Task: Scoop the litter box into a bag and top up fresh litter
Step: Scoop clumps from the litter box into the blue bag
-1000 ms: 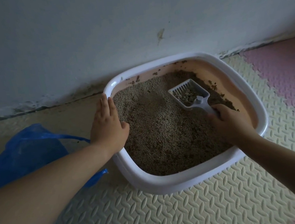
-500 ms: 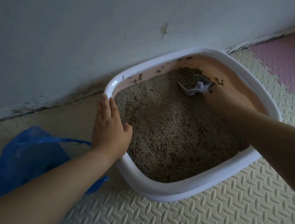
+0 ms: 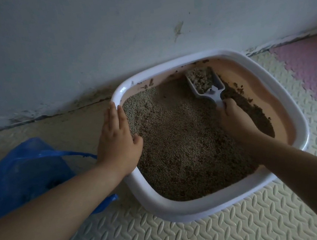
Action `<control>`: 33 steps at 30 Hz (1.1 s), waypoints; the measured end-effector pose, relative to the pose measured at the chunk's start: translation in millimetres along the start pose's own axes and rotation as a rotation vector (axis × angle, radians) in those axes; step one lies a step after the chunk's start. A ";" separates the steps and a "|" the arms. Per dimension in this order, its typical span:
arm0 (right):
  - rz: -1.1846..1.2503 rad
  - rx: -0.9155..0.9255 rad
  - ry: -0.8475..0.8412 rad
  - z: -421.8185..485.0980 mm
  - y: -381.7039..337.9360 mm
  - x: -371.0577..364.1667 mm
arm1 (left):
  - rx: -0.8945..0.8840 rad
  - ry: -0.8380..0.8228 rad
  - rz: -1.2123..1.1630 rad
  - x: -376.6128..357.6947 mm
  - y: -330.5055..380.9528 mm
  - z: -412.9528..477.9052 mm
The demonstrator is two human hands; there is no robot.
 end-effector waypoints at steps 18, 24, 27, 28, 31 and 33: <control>-0.121 0.362 0.108 -79.9 24.8 25.9 | 0.022 -0.034 -0.002 4.5 2.4 -1.6; -0.090 0.379 0.097 -84.1 27.0 26.2 | 0.020 -0.032 -0.003 3.6 1.0 -1.5; -0.089 0.399 0.067 -86.3 26.6 23.0 | 0.019 -0.030 0.004 3.3 1.4 -1.1; -0.094 0.409 0.056 -87.2 26.1 21.0 | 0.020 -0.028 0.007 3.5 1.7 -0.8; -0.036 0.397 0.037 -89.3 24.8 20.2 | 0.021 -0.030 0.011 3.3 1.6 -0.5; -0.074 0.440 0.034 -91.5 22.8 19.7 | 0.022 -0.031 0.007 3.0 1.0 -0.5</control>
Point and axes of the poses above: each hand's wrist, its own z-axis towards the middle knuckle, its own x-axis out of the back of the hand, y = z × x, the point moved 4 cm from there along z, towards the middle knuckle, and after that the axes turned 15 degrees about -x, right-handed, at the moved point
